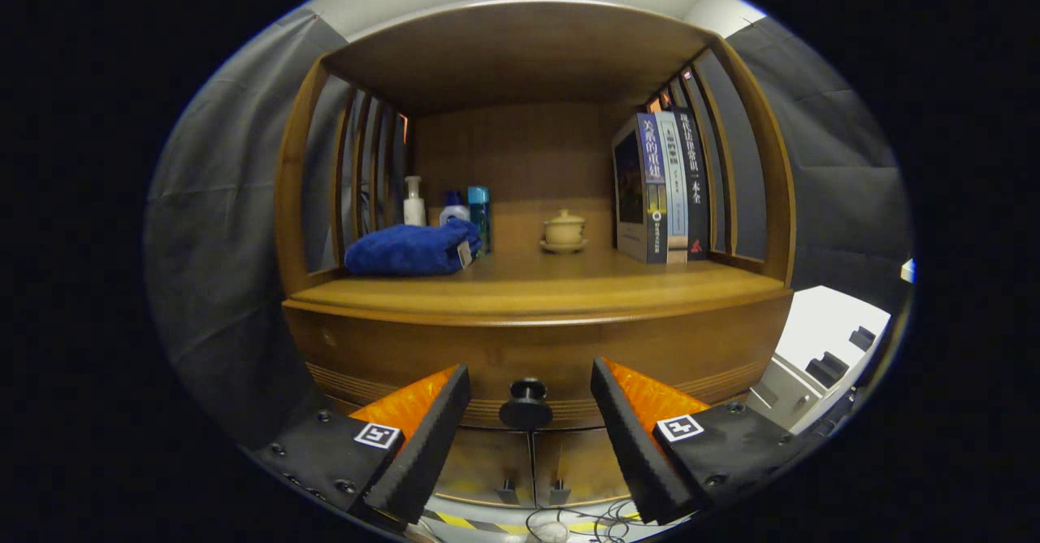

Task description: Pull open the drawer, take out the items inside it, and place them on the countertop above the cabinet.

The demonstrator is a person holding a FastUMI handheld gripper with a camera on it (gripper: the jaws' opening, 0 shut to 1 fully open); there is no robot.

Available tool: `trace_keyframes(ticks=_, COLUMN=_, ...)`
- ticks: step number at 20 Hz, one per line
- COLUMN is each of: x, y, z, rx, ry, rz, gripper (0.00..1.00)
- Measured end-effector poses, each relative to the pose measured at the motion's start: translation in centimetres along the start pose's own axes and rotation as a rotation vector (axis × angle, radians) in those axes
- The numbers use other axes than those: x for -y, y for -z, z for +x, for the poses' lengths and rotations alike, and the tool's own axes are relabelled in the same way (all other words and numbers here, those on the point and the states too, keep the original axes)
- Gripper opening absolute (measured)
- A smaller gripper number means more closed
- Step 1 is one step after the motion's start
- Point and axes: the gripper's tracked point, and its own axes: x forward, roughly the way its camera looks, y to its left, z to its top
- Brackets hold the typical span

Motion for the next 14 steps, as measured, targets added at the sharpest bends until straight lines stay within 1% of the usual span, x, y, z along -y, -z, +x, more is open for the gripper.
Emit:
trace_keyframes(ticks=3, x=0.1, y=2.2, z=1.3, rx=-0.046, ry=-0.002, rz=0.019, gripper=0.97)
trace_keyframes(ticks=7, x=-0.7, y=4.0, z=2.6, rx=-0.076, ry=-0.031, rz=0.027, gripper=0.75)
trace_keyframes(ticks=8, x=-0.5, y=4.3, z=2.6, rx=-0.093, ry=-0.011, rz=0.012, gripper=0.7)
trace_keyframes(ticks=11, x=-0.3, y=4.6, z=3.2, rx=-0.108, ry=-0.009, rz=0.002, gripper=0.55)
trace_keyframes(ticks=14, x=-0.2, y=4.7, z=3.0, rx=-0.107, ry=-0.016, rz=0.003, gripper=0.49)
